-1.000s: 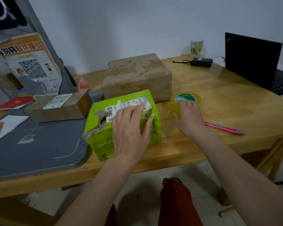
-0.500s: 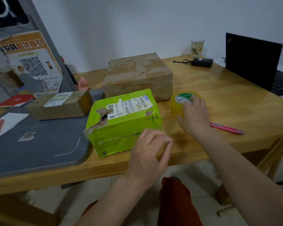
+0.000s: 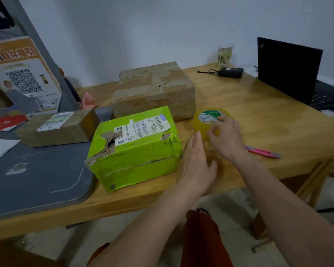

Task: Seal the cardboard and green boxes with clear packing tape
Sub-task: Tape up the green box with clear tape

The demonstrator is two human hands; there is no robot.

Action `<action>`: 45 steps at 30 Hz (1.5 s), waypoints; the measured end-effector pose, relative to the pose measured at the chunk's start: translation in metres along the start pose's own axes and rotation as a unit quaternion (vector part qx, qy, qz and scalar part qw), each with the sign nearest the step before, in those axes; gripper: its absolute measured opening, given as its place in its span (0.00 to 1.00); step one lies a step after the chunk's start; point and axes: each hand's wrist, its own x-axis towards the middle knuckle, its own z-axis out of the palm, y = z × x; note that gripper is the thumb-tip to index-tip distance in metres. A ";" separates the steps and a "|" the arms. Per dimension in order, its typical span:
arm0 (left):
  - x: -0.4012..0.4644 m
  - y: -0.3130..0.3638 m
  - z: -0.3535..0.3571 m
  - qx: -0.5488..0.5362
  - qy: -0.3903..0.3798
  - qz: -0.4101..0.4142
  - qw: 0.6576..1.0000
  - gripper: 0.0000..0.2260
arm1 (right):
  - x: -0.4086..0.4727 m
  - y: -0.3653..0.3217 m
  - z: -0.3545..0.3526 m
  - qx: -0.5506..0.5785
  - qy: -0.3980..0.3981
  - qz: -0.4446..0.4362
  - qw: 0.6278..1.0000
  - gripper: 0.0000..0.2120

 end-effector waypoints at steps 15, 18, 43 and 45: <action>0.071 0.012 0.029 -0.197 0.195 -0.091 0.957 0.07 | 0.007 0.002 -0.026 0.144 -0.047 -0.071 0.986 0.13; 0.077 0.013 0.023 -0.161 0.211 -0.071 0.962 0.07 | 0.007 0.016 -0.038 0.139 -0.037 -0.073 0.987 0.14; 0.070 0.052 -0.062 -0.142 0.199 0.018 0.969 0.04 | -0.005 0.034 -0.083 0.201 -0.085 -0.174 0.960 0.18; 0.070 0.047 -0.057 -0.151 0.190 0.016 0.970 0.05 | -0.001 0.037 -0.075 0.099 -0.036 -0.201 0.974 0.22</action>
